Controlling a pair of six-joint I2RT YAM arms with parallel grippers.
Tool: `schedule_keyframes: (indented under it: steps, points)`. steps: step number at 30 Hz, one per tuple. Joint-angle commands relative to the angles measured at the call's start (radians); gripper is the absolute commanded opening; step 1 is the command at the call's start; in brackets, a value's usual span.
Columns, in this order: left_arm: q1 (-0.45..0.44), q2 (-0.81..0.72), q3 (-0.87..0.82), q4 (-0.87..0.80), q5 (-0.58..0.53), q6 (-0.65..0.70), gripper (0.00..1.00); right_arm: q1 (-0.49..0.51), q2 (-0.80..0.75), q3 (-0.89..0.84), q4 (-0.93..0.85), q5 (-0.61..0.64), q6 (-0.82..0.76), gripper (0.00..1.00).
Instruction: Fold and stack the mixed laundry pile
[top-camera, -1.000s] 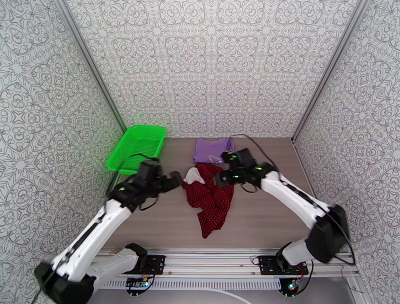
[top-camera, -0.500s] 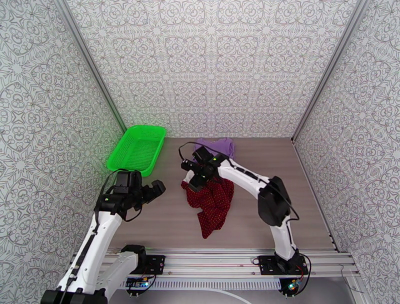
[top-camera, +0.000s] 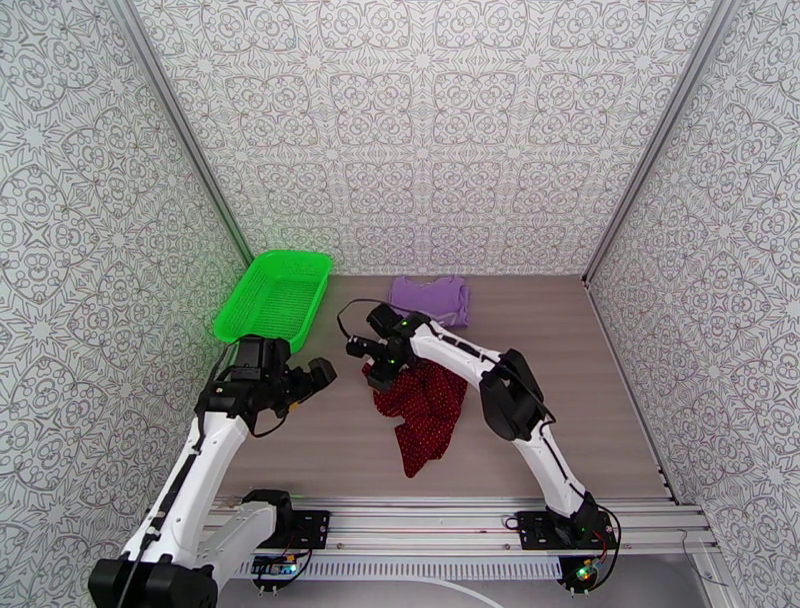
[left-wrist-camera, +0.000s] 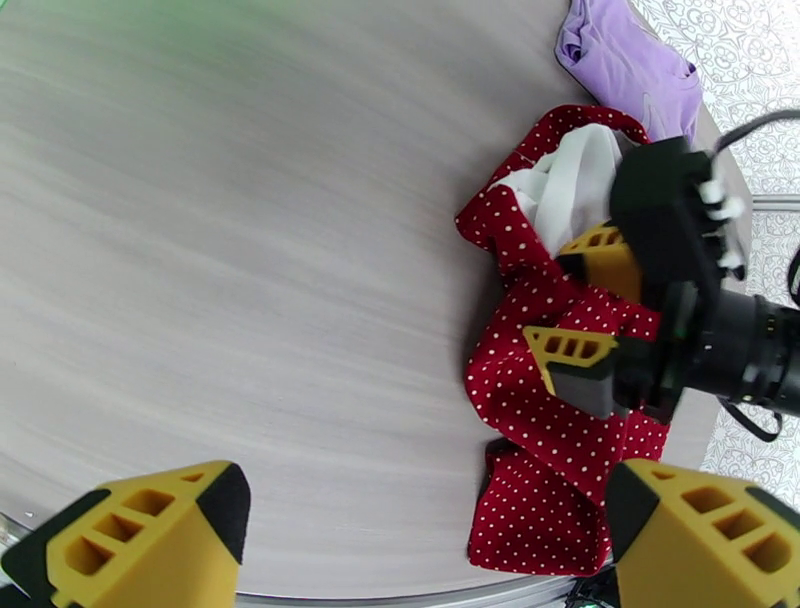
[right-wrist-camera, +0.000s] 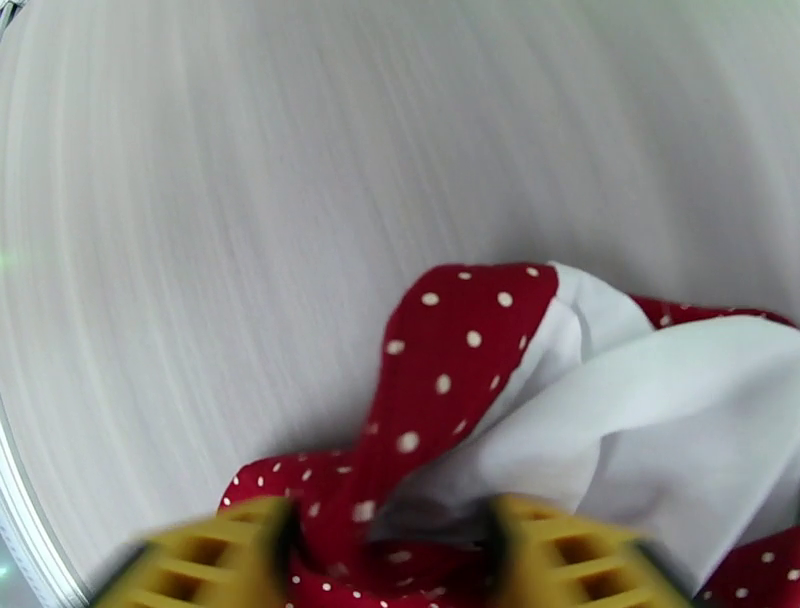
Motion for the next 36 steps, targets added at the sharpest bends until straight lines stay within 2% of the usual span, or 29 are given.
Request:
schedule_keyframes:
  steps: [1,5,10,14,17,20,25,28,33,36]
  points:
    - [0.01,0.013,-0.009,0.046,0.038,0.031,1.0,0.003,-0.051,-0.022,-0.006,0.011,0.021,0.0]
    - [-0.046,0.081,-0.005,0.081,0.017,0.044,1.0,-0.013,-0.224,-0.14,0.017,0.073,0.035,0.0]
    - [-0.197,0.237,0.034,0.209,-0.026,0.047,0.92,-0.039,-0.462,-0.303,0.037,0.143,0.063,0.0]
    - [-0.337,0.399,0.14,0.302,-0.121,0.112,0.9,-0.064,-0.605,-0.416,0.037,0.211,0.105,0.0]
    - [-0.398,0.511,0.262,0.32,-0.193,0.197,0.88,-0.08,-0.68,-0.476,0.023,0.253,0.13,0.0]
    - [-0.42,0.605,0.372,0.333,-0.237,0.293,0.87,-0.093,-0.757,-0.539,0.01,0.296,0.142,0.0]
    - [-0.447,0.717,0.484,0.36,-0.142,0.452,0.87,-0.134,-0.859,-0.615,0.01,0.324,0.167,0.0]
    - [-0.488,0.732,0.492,0.323,-0.17,0.499,0.9,-0.151,-0.892,-0.632,0.018,0.32,0.185,0.0]
    - [-0.504,0.62,0.355,0.39,-0.263,0.42,0.89,-0.172,-0.89,-0.641,0.021,0.355,0.231,0.0]
    - [-0.43,0.581,0.316,0.397,-0.163,0.285,0.84,-0.173,-0.904,-0.669,0.043,0.347,0.246,0.0]
